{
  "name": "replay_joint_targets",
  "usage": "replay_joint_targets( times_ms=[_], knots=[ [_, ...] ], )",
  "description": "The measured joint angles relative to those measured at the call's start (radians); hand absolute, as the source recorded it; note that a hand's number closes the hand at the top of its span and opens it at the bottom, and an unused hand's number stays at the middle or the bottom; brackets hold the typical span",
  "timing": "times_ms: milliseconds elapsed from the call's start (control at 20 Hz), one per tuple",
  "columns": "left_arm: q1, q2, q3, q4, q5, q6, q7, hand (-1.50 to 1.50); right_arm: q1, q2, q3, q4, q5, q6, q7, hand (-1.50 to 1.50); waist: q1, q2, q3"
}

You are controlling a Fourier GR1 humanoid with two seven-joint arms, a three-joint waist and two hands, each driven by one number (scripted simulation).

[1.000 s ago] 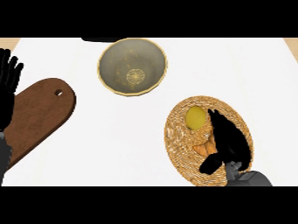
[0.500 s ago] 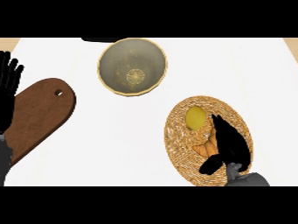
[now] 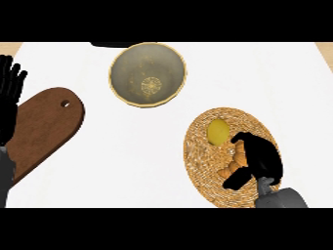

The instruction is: Pick the croissant from the placemat and place it in the bowl

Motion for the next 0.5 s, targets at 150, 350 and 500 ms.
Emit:
replay_joint_targets(
  times_ms=[150, 350, 500],
  knots=[
    [-0.003, -0.01, -0.008, -0.015, -0.007, 0.003, 0.012, 0.0, -0.047, -0.018, -0.005, 0.028, 0.007, 0.016, -0.046, 1.5, 0.006, 0.002, 0.0],
    [-0.04, -0.024, -0.038, -0.019, -0.004, -0.015, 0.01, 0.0, -0.221, -0.111, 0.016, 0.091, -0.007, 0.117, -0.208, 1.5, 0.09, 0.034, 0.004],
    [-0.059, -0.031, -0.057, -0.027, -0.003, -0.029, 0.006, 0.0, -0.316, -0.172, 0.045, 0.114, -0.01, 0.172, -0.327, 1.5, 0.156, 0.058, 0.005]
  ],
)
